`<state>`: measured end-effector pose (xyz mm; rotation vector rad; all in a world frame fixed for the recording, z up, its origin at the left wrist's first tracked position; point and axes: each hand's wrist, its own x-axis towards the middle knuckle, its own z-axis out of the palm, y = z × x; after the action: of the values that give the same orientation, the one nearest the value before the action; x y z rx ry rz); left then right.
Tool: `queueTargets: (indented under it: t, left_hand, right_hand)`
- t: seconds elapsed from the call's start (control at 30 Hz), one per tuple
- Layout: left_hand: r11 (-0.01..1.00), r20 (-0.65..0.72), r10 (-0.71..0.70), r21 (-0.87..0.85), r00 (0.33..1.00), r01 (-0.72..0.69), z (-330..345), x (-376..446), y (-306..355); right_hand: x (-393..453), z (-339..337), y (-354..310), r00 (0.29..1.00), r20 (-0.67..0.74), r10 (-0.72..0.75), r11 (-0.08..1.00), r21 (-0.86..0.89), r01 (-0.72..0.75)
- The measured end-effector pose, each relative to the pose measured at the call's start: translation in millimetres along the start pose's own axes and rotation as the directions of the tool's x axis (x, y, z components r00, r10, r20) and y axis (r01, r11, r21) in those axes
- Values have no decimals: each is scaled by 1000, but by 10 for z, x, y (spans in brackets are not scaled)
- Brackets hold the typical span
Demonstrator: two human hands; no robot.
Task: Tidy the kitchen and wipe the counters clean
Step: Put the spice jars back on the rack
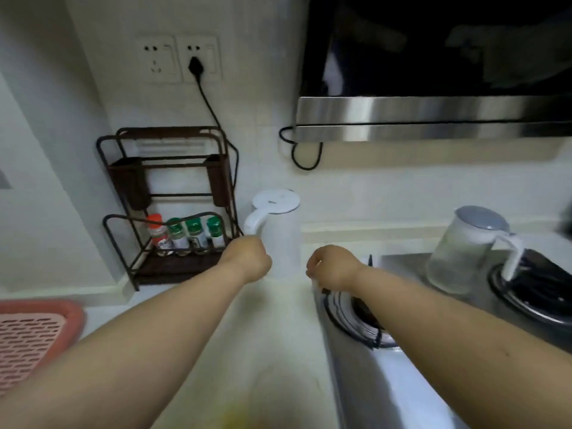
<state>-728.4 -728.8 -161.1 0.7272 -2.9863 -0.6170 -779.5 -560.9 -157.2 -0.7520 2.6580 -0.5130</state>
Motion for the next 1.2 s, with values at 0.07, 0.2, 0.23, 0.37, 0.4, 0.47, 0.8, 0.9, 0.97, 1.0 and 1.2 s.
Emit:
queueTargets:
  t: [0.07, 0.2, 0.23, 0.37, 0.4, 0.47, 0.8, 0.9, 0.97, 1.0, 1.2]
  left_hand:
    - [997, 0, 72, 4, 997, -72, 152, -221, 544]
    - [965, 46, 260, -35, 964, -259, 714, -742, 1915]
    - [950, 65, 311, -61, 948, -307, 855, -864, 2212]
    - [886, 187, 465, -93, 866, -455, 1373, -1332, 3252]
    - [868, 217, 496, -103, 841, -486, 1476, -1441, 3530]
    - [826, 235, 561, -95, 794, -556, 1665, -1613, 4034]
    - [681, 347, 708, -105, 614, -725, 2650, -1779, 5758]
    - [669, 374, 717, -131, 588, -732, 3012, -1626, 6326]
    - [677, 421, 701, -142, 575, -722, 3183, -1523, 6605]
    - [680, 439, 698, -161, 566, -715, 3281, -1470, 6810]
    - [653, 447, 727, -213, 522, -727, 3688, -1454, 7688]
  right_hand:
    - [-375, -176, 453, 998, -19, 56, 998, 24, -56]
    - [-1346, -579, 1678, 973, -71, 218, 976, 39, -216]
    - [-1546, -664, 1974, 959, -80, 271, 961, 82, -264]
    - [-2324, -975, 2974, 893, -121, 434, 891, 200, -407]
    - [-2522, -1049, 3211, 867, -137, 479, 867, 230, -442]
    - [-2873, -1162, 3631, 820, -163, 549, 815, 318, -483]
    - [-3659, -1347, 5198, 622, -87, 778, 574, 501, -648]
    - [-3669, -1532, 5714, 578, -92, 811, 539, 503, -675]
    - [-3687, -1669, 5967, 549, -101, 830, 525, 476, -706]
    - [-3699, -1769, 6152, 528, -114, 841, 514, 468, -718]
    - [-3957, -2098, 6894, 409, -124, 904, 420, 432, -798]
